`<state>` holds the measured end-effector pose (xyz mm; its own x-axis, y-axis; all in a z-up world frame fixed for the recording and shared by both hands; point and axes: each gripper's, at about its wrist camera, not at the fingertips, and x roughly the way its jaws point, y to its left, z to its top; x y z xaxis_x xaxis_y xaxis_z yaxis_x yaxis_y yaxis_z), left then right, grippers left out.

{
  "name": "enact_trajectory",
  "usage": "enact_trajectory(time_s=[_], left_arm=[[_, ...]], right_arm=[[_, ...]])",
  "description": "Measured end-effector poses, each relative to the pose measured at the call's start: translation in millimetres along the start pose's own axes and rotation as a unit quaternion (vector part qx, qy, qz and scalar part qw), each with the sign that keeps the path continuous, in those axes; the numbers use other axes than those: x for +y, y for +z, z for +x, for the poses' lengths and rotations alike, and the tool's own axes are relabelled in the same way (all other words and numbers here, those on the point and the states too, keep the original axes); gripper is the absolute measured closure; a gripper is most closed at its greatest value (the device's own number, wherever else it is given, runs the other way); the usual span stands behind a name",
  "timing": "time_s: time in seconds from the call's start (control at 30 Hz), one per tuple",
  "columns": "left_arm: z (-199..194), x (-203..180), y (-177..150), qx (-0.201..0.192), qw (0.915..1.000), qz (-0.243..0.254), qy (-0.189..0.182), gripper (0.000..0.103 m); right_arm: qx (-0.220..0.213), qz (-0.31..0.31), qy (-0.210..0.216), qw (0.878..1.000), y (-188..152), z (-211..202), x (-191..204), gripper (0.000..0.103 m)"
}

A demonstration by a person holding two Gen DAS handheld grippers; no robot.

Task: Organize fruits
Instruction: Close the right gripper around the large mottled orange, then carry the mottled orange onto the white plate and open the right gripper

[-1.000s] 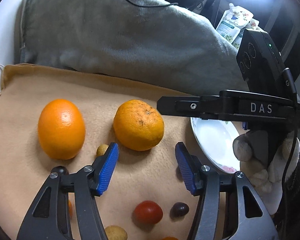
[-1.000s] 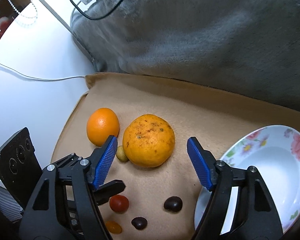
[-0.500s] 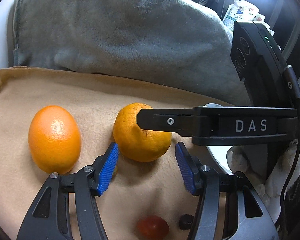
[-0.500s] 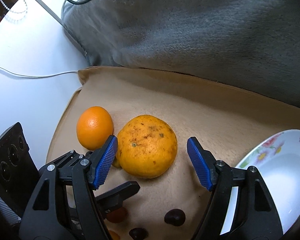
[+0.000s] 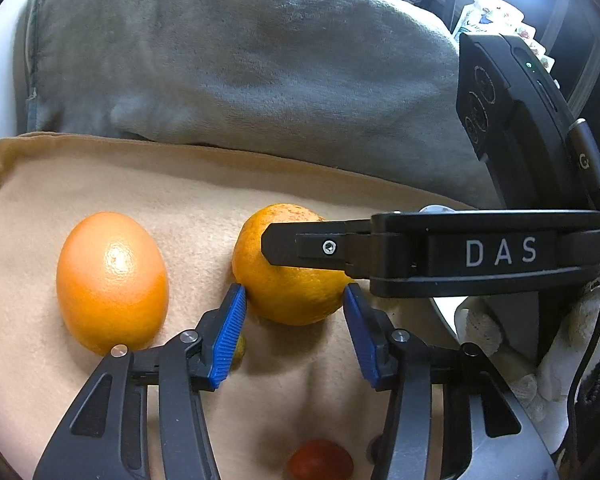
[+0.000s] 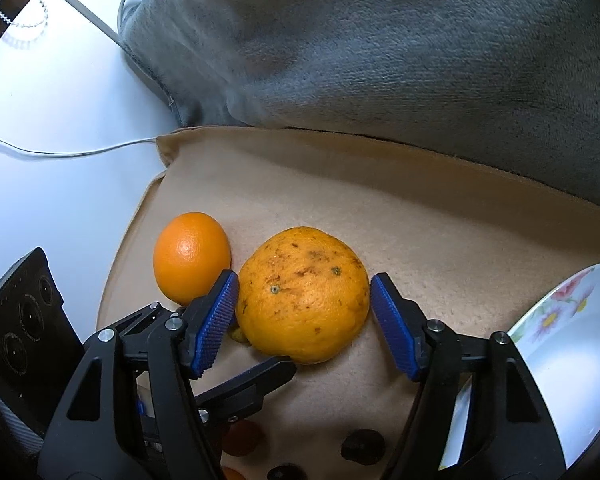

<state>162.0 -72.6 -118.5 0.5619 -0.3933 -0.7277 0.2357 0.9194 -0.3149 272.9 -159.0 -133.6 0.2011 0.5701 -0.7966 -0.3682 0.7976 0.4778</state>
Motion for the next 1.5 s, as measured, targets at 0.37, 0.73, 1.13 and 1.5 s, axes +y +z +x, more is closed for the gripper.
enact_trajectory(time_s=[0.37,0.73,1.13,1.5], left_arm=[[-3,-23,-3,-0.005,1.0000,0.002,0.001,0.054],[-21,-36,-6,-0.022,0.9995,0.020,-0.008,0.054],[-23,-70,-8,-0.026,0.9978,0.053,-0.031,0.054],[6,-90,-3,-0.002,0.9956,0.074,-0.057,0.054]], right_arm=[[-0.011,-0.003,-0.004,1.000,-4,-7,4,0.033],[-0.033,-0.007,-0.011,0.999,-18,-40,9,0.034],[-0.064,0.007,-0.031,0.997,-52,-93,-11,0.034],[-0.071,0.036,-0.049,0.996,-80,-123,-48,0.034]])
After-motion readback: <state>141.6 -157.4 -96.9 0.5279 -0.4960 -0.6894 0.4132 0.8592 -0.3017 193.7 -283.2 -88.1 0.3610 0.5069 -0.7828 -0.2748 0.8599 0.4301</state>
